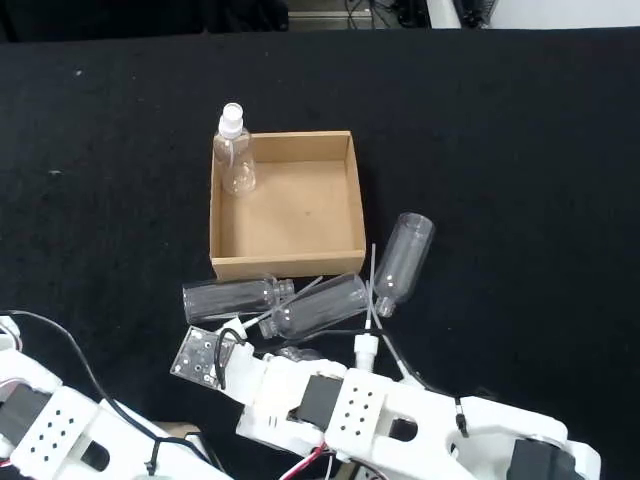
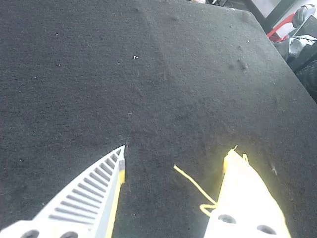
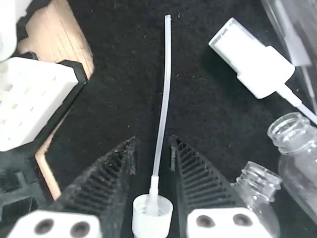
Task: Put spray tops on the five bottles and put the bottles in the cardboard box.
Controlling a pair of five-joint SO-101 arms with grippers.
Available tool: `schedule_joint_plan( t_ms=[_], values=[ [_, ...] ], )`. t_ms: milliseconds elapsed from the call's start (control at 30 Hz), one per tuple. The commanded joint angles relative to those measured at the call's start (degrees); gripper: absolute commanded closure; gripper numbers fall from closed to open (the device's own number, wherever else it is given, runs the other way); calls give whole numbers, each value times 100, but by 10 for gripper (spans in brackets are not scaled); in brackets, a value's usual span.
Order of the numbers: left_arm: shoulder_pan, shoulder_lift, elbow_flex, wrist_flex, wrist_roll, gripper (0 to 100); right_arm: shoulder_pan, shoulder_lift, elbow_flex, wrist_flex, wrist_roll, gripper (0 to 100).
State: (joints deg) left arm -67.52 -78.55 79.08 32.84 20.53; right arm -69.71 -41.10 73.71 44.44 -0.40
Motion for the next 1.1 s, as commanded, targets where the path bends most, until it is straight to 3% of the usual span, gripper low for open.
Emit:
schedule_joint_plan(
  t_ms=[0,333,833,1067],
  values=[
    [-57,0,-48,-97,18,775,185,251,-84,-9,18,904],
    [-57,0,-40,-97,18,775,229,1270,-655,149,26,925],
    [-57,0,-31,-114,18,775,229,110,-295,378,53,925],
    [-57,0,-40,-97,18,775,211,488,-259,141,62,924]
  ],
)
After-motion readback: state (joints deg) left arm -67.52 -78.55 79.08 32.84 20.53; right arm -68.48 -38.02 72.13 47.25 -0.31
